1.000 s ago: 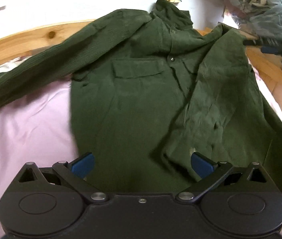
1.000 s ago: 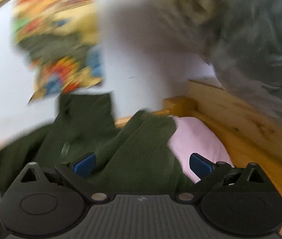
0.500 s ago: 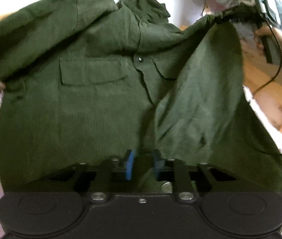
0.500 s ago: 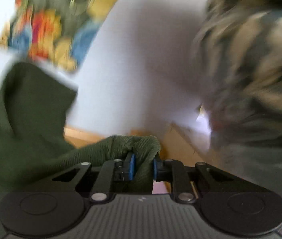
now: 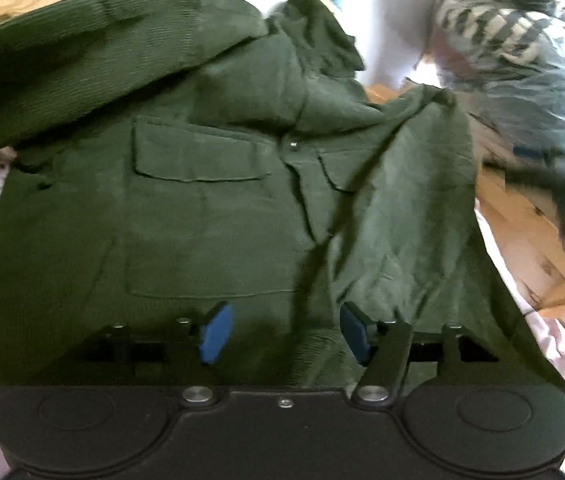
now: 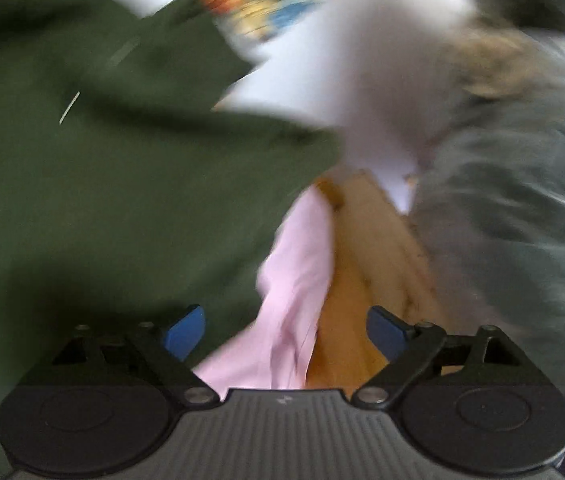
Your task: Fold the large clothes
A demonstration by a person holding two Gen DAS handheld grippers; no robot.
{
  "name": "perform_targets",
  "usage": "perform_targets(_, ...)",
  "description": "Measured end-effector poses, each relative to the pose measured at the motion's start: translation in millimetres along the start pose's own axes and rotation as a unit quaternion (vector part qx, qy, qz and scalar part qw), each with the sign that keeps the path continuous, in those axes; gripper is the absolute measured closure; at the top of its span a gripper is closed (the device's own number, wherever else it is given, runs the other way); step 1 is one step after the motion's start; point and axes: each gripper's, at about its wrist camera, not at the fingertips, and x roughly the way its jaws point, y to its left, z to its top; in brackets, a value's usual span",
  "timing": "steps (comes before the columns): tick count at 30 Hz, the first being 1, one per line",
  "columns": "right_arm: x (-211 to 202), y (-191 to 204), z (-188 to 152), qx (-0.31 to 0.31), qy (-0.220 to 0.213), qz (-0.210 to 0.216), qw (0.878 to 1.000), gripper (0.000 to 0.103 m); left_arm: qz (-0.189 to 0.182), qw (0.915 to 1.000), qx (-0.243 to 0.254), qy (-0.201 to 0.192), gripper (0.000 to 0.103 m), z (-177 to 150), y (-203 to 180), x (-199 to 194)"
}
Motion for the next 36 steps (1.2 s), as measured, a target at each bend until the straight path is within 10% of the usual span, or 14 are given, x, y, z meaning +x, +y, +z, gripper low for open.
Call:
perform_targets(6, 26.1, 39.9, 2.0, -0.140, -0.043, -0.049, 0.988, 0.033, 0.007, 0.9989, 0.023, 0.042, 0.075, -4.4, -10.4, 16.3)
perform_targets(9, 35.7, 41.5, 15.2, -0.160, -0.045, -0.036, 0.985, 0.071, 0.022, 0.9976, 0.054, 0.038, 0.100, -4.9, -22.1, 16.3)
perform_targets(10, 38.1, 38.7, 17.4, -0.146, -0.037, -0.029, 0.988, 0.095, 0.033, 0.9967, 0.064, 0.039, 0.103, -4.9, -25.1, 17.2)
perform_targets(16, 13.7, -18.5, 4.9, 0.070, -0.015, -0.025, 0.997, 0.103, 0.042, 0.9968, 0.054, 0.041, 0.103, -4.7, -25.2, 14.1)
perform_targets(20, 42.3, -58.9, -26.9, 0.260, 0.078, 0.016, 0.962, 0.103, 0.042, 0.9961, 0.062, 0.047, 0.103, -5.9, -27.1, 15.9)
perform_targets(24, 22.3, -50.6, -23.7, 0.250, 0.050, 0.023, 0.967, 0.103, 0.044, 0.9955, 0.056, 0.062, 0.103, -8.8, -27.2, 21.2)
perform_targets(27, 4.7, -39.7, -12.4, 0.234, 0.026, 0.022, 0.972, 0.089, 0.041, 0.9958, 0.059, 0.058, 0.103, -8.8, -28.0, 15.1)
perform_targets(28, -3.0, -36.5, -8.7, 0.242, 0.021, 0.028, 0.970, 0.070, 0.039, 0.9960, 0.057, 0.057, 0.103, -8.1, -27.5, 11.9)
perform_targets(29, -15.0, -28.6, -3.8, 0.251, 0.017, 0.033, 0.967, 0.050, 0.040, 0.9962, 0.053, 0.056, 0.097, -7.8, -27.3, 8.9)
perform_targets(36, -85.8, 10.6, 21.0, 0.311, -0.034, 0.076, 0.947, 0.010, 0.091, 0.9946, 0.044, 0.024, 0.043, -9.0, -25.9, -34.4)
